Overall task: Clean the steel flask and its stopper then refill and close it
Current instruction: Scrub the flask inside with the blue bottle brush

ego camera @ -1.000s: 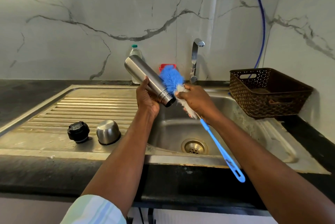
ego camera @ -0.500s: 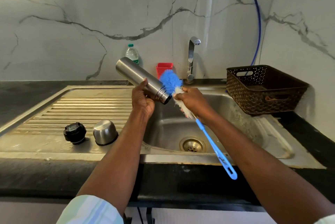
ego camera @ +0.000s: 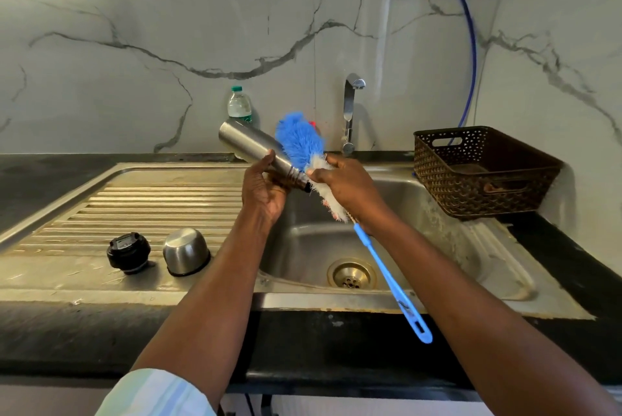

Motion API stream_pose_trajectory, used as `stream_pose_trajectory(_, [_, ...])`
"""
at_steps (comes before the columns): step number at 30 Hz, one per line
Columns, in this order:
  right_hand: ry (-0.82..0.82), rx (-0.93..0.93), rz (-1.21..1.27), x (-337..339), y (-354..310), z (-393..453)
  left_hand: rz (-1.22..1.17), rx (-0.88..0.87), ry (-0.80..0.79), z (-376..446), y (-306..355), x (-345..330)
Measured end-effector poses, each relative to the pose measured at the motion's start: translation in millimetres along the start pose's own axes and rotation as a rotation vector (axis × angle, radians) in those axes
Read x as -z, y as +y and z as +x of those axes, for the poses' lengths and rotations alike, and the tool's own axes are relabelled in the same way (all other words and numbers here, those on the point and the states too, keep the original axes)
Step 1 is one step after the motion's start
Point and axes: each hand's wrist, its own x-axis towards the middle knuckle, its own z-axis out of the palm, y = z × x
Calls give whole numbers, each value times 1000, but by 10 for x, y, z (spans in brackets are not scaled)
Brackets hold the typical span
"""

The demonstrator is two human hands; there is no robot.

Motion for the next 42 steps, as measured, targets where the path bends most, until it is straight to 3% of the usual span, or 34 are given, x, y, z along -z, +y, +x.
stream_pose_trajectory(6, [-21,-81,-32,-32,72,20,52,-41,14,-94,-29,-36])
stream_pose_trajectory(11, [0,-193,122,27,91,69,31,-10,42,-74,-34,-29])
stream_pose_trajectory(16, [2,-113,74,15,84,54,21,-27,45,-69,-3,-20])
stream_pose_trajectory(19, [-12,-243,139,76,119,76,26,-16,44,-85,6,-17])
stream_pose_trajectory(24, [-36,-79,111,-23,68,41,51,29,-45,-89,-40,-52])
stream_pose_trajectory(29, [-67,-280,112,-5,146,22,44,14,40,-77,47,12])
stream_pose_trajectory(34, [14,-37,126,-90,75,23,-13,6,6,-15,32,6])
stream_pose_trajectory(42, [21,-174,130,-65,171,74,96,56,31,-105,-26,-38])
